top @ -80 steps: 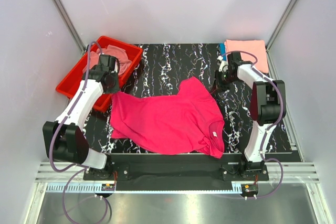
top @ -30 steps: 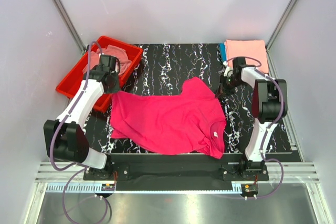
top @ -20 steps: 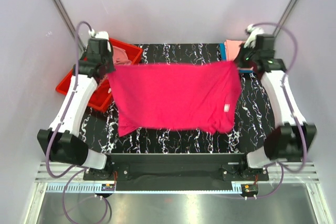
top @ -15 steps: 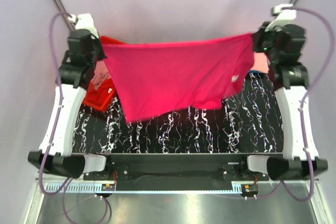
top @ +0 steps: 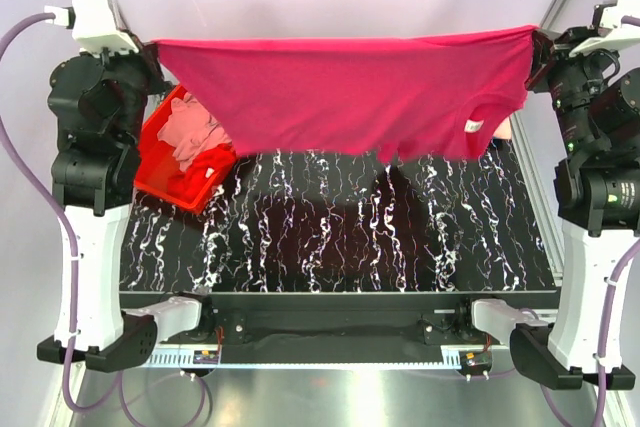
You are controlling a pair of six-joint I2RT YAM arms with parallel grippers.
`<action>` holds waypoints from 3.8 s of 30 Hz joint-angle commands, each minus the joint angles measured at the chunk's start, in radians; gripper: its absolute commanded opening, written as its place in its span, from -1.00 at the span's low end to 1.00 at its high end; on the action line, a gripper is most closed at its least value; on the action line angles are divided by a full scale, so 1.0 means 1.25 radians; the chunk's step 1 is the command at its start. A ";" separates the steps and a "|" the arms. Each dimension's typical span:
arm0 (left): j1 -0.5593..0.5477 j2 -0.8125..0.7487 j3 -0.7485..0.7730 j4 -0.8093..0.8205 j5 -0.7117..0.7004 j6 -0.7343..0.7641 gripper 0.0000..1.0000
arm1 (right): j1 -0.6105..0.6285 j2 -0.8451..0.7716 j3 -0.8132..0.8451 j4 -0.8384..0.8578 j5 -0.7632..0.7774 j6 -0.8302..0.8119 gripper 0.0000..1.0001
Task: Fold and stack the t-shirts
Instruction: Flatten the tshirt out
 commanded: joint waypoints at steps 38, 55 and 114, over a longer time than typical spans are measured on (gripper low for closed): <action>-0.009 0.028 0.005 0.070 0.092 0.016 -1.00 | -0.001 0.041 0.141 -0.047 0.099 -0.108 -1.00; -0.019 -0.212 -0.036 -0.138 0.140 -0.022 -1.00 | 0.004 -0.196 0.170 -0.306 0.202 -0.065 -1.00; 0.012 0.978 0.183 0.310 0.072 0.138 -1.00 | -0.051 0.890 -0.094 0.514 -0.039 -0.146 -1.00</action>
